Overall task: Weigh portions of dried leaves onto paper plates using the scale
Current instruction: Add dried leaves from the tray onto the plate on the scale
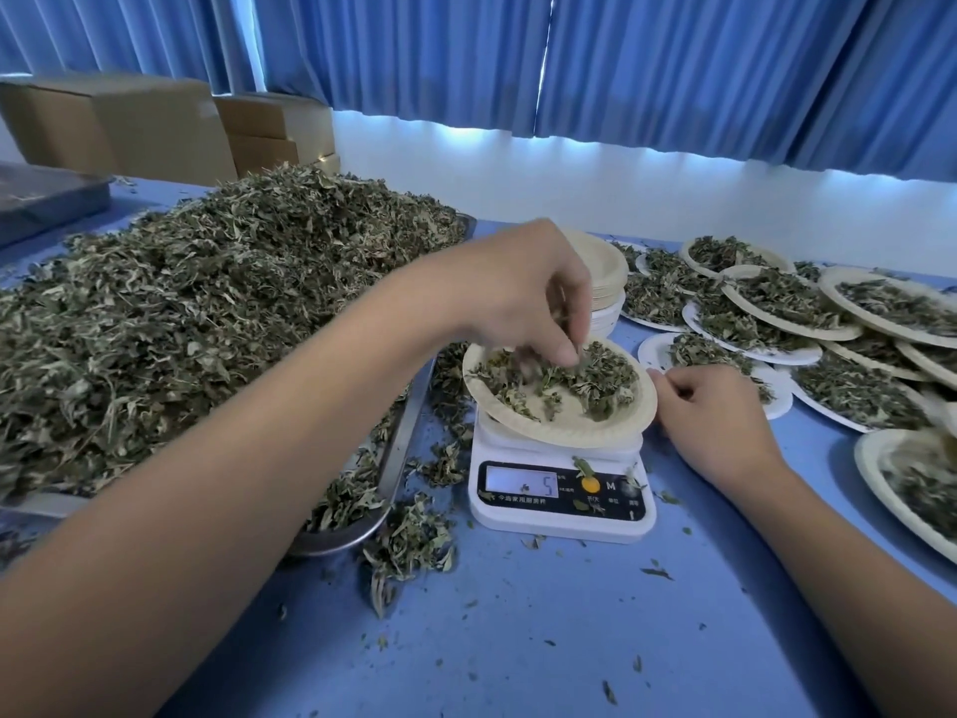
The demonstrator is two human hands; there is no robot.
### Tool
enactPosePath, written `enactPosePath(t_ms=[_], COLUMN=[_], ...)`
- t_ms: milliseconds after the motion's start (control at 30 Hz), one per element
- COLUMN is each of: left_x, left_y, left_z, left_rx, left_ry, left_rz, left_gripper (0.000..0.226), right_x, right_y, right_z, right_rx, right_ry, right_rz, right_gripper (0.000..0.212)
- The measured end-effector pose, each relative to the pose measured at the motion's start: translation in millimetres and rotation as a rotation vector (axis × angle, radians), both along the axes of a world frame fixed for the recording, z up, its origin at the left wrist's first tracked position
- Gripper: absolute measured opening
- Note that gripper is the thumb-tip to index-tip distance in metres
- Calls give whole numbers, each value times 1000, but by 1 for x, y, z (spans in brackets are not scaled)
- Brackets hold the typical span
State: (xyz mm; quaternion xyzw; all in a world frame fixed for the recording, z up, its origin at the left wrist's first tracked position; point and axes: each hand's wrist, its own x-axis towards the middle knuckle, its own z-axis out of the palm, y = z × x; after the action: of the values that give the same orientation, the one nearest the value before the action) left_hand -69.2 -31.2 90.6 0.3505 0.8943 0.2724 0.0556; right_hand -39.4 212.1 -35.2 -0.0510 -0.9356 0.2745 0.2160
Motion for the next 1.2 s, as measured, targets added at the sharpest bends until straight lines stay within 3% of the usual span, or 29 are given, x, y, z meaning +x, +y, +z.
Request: enactPosePath(t_ms=[100,333,433,533,700,833,1067,1200], left_x=[2,-13,-32,-47,-55,-60,-57,-55], left_y=[6,-24,-45,-63,-75,-76,-67,-68], left_z=[-5,8,9,0,-22,-30,-21,-18], left_rx=[-125,9,-206,-477,-718,-662,-588,-524], left_ry=[-3,-30,18,42,-221,-282,-54,-91], left_rz=[-54,95,185,321,385,403,426,453], left_gripper=[11,11,9,25,57,43,24,19], right_x=[0,-1,-2,-2,-1,0,0,0], right_y=[1,2,3,3,3,2,1,2], right_z=[0,-1,-2,-2,-3,-2,-1,-2], right_rx=[7,6,2,-2,-1,-9,-13,0], right_ry=[9,24,26,20,26,21,9,14], right_rz=[1,6,10,5,9,18,7,13], right_gripper=[55,55,55,55,55,55,55,55])
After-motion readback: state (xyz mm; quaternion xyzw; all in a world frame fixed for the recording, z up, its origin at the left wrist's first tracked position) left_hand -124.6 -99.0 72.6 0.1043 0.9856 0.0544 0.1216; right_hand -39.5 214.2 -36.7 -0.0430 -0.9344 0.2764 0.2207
